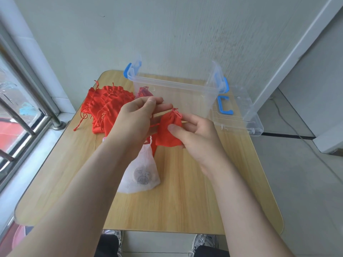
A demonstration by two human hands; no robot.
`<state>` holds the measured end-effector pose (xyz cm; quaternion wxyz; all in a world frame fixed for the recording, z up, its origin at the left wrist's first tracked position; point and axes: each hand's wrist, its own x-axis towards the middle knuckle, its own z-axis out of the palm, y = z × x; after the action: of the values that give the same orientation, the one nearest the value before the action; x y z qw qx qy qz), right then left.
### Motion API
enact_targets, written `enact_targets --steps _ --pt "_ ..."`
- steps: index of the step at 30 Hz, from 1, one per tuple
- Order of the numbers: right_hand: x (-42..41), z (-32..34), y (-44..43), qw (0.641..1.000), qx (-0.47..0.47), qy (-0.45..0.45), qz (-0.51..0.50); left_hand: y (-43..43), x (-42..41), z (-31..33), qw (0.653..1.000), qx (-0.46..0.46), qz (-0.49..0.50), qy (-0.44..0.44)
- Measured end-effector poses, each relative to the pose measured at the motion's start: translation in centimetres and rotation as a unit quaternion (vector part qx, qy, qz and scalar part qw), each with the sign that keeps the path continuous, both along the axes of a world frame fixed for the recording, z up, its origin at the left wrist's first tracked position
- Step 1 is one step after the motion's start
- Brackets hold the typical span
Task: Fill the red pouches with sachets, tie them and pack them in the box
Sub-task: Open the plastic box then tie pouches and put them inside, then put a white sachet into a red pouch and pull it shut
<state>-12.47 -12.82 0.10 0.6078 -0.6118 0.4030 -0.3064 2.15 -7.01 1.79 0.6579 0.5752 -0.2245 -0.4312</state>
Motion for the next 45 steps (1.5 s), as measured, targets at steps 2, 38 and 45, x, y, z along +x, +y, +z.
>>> enact_targets --steps 2,38,45 --pt "0.5 -0.1 0.3 1.000 -0.008 0.000 -0.020 -0.1 0.3 0.2 1.000 -0.006 0.019 -0.011" --pt "11.7 3.0 -5.7 0.891 -0.404 0.151 -0.140 -0.2 5.6 -2.9 0.864 0.081 0.094 -0.489" --pt "10.2 0.8 -1.5 0.874 -0.436 0.111 -0.186 -0.2 5.8 -2.6 0.864 0.104 0.120 -0.477"
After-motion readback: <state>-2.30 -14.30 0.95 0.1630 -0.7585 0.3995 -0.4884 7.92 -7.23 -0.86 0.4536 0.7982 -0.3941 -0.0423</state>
